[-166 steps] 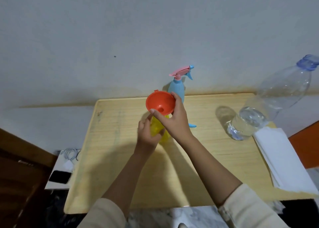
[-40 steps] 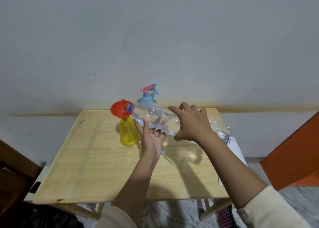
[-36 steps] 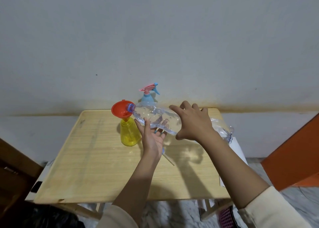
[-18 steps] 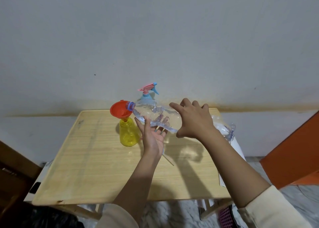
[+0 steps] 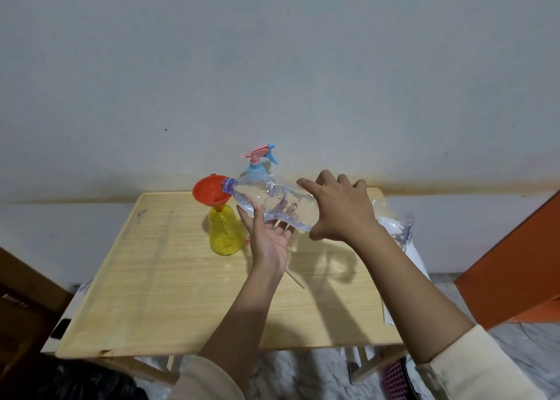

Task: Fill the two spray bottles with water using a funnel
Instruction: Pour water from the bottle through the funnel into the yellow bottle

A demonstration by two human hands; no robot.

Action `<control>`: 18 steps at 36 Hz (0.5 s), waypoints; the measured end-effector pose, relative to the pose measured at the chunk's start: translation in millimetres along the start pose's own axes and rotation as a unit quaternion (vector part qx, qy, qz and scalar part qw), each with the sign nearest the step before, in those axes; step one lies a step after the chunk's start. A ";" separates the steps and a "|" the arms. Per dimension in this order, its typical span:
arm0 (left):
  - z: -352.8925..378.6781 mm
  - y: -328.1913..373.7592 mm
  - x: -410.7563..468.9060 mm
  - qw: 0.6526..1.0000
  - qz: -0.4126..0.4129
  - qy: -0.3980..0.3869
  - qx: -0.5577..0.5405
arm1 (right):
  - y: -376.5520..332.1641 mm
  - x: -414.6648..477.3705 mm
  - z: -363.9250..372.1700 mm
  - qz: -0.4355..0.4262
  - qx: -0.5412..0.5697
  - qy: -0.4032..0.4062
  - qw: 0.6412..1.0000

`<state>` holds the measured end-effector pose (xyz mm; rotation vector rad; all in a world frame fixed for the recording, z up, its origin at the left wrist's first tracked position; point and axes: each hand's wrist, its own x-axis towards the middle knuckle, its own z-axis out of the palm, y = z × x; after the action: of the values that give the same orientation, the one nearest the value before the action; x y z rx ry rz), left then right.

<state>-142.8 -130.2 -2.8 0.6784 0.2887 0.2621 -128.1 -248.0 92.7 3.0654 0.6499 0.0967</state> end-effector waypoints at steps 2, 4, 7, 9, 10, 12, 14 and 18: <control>0.7 0.3 -0.8 1.000 0.001 -0.001 -0.003 | -0.1 -0.8 -0.5 -0.001 -0.002 0.001 1.000; -1.2 -0.7 0.6 1.000 0.000 -0.005 -0.006 | 0.0 -1.4 -1.1 0.000 -0.003 0.002 1.000; -4.3 -2.0 2.6 1.000 -0.005 -0.002 0.000 | -0.6 -1.4 -1.0 -0.002 -0.003 0.002 1.000; -5.7 -3.0 3.3 1.000 -0.005 -0.004 0.000 | -0.9 -1.4 -1.2 -0.003 -0.003 0.003 1.000; -5.7 -2.9 3.0 1.000 -0.006 -0.005 -0.001 | -0.9 -1.5 -1.5 -0.004 -0.004 0.004 1.000; -5.3 -2.7 2.1 1.000 -0.006 0.001 -0.002 | -0.4 -2.7 -1.9 -0.005 -0.005 0.006 1.000; -5.3 -3.1 2.3 1.000 -0.007 0.000 -0.003 | 0.3 -4.0 -2.3 -0.004 -0.004 0.007 1.000; -3.2 -2.9 0.4 1.000 -0.008 -0.005 -0.004 | 1.1 -5.1 -0.9 -0.002 -0.006 0.011 1.000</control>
<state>-143.2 -130.3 -7.1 0.6689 0.2832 0.2438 -132.4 -251.2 93.4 3.0557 0.6550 0.1346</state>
